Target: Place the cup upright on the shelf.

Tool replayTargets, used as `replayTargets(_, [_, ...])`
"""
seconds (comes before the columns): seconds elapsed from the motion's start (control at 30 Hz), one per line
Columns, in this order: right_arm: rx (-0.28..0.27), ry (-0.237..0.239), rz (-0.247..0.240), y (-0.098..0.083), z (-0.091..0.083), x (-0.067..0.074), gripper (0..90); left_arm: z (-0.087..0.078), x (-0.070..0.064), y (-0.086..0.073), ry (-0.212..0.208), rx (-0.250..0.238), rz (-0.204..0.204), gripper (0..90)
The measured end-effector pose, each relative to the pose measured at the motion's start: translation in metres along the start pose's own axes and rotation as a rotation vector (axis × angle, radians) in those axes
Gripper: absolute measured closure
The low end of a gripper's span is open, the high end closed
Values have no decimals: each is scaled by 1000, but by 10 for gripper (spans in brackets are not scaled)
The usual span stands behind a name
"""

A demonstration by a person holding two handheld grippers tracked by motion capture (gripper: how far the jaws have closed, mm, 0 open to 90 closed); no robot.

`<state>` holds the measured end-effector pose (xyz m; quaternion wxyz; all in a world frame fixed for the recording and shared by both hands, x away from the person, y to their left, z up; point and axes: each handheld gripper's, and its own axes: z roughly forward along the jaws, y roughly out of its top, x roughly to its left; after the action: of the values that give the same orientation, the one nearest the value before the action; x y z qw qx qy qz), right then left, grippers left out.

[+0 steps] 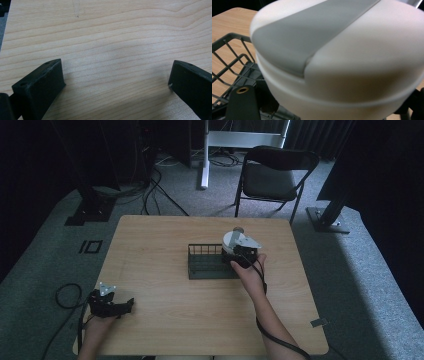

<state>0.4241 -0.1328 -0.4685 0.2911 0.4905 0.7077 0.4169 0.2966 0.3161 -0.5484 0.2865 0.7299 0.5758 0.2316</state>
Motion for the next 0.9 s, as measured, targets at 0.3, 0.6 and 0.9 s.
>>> replayTargets(0.3, [27,-9,-14,-5,3,2,183,0,0,0,0,0,0,2])
replayTargets(0.6, [30,-4,-3,-8,1,2,182,0,0,0,0,0,0,2])
replayTargets(0.9, [1,2,-2,-15,-1,2,177,0,0,0,0,0,0,2])
